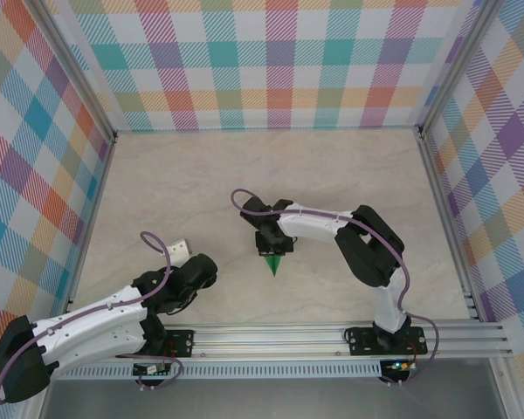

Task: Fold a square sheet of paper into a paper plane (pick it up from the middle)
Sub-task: Move the paper plane to the center of the table.

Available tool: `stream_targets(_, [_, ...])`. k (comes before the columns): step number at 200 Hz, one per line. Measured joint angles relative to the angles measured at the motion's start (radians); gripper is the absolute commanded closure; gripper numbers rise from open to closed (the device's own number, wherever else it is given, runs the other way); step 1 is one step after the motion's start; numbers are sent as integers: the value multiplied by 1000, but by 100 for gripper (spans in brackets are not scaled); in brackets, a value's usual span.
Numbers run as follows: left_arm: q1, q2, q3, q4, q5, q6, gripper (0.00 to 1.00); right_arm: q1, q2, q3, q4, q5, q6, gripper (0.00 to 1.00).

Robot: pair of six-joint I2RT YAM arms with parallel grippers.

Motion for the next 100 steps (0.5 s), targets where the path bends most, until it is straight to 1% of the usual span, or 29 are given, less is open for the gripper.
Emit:
stream_targets(44, [12, 0, -1, 4, 15, 12, 55, -19, 1, 53, -50, 10, -10, 90])
stream_targets(70, [20, 0, -1, 5, 24, 26, 55, -71, 1, 85, -60, 21, -29, 88])
stream_targets(100, [31, 3, -1, 13, 43, 55, 51, -143, 1, 87, -76, 29, -59, 88])
